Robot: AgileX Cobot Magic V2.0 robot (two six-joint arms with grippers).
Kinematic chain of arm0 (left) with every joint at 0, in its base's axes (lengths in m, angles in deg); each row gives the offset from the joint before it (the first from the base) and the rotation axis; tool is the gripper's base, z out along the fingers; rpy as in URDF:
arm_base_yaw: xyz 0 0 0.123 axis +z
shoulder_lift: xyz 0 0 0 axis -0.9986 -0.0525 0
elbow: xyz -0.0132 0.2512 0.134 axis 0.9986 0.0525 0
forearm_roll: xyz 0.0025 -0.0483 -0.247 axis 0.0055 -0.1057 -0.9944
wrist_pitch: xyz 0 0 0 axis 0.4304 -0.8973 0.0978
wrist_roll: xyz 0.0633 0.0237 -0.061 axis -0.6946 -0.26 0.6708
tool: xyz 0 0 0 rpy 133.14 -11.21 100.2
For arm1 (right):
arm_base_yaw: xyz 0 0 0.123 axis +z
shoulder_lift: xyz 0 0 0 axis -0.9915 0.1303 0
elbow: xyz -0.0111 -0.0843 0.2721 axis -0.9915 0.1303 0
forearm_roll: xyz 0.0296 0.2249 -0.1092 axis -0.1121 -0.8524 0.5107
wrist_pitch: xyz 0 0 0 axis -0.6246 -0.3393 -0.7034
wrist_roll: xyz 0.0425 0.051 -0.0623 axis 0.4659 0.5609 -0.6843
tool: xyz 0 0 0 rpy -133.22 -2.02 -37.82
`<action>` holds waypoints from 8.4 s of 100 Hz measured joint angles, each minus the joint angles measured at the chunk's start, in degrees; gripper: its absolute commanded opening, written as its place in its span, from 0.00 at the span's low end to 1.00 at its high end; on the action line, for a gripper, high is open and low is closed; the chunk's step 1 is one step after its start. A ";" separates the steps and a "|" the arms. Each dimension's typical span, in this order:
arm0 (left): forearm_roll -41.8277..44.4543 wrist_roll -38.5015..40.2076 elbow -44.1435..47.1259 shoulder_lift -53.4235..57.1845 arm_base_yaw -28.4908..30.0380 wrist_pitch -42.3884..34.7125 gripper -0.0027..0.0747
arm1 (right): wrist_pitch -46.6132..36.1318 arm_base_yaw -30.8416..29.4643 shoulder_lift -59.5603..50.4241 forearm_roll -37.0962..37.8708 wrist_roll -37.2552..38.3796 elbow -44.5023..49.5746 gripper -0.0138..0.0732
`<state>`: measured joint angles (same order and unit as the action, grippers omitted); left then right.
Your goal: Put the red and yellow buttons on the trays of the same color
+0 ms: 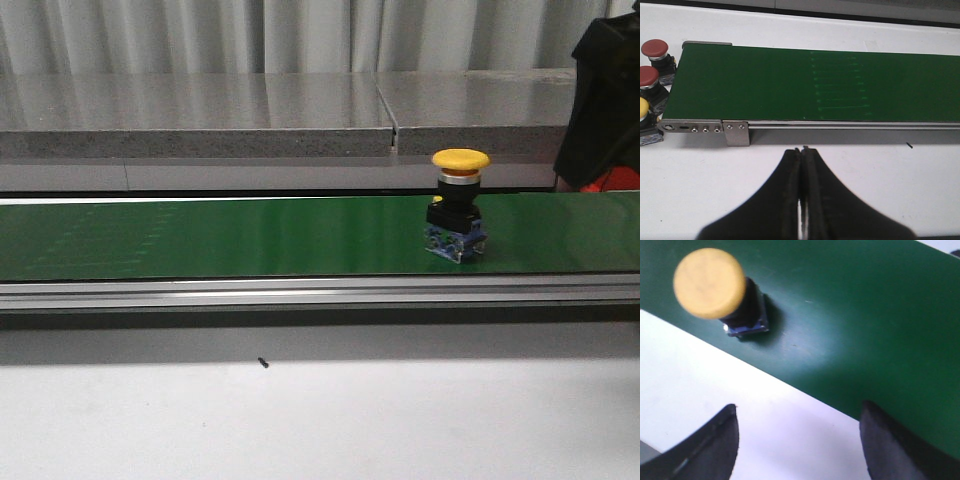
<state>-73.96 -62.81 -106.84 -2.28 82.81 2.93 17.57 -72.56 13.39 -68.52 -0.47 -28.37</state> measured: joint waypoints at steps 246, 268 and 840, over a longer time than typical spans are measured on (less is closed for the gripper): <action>0.00 0.00 0.00 0.00 0.00 0.00 0.01 | -21.79 -38.58 -8.80 -12.68 -4.03 16.52 0.26; 0.00 0.00 0.00 0.00 0.00 0.00 0.01 | -28.36 -38.71 -7.24 -15.47 -4.03 23.02 0.26; -3.98 1.59 -32.32 -82.31 42.32 -7.96 0.75 | -27.62 -15.12 -47.85 -12.01 -4.23 34.38 0.08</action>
<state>-77.94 -61.22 -139.16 -84.59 125.13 -5.03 -10.05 -87.69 -34.46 -80.52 -4.69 6.01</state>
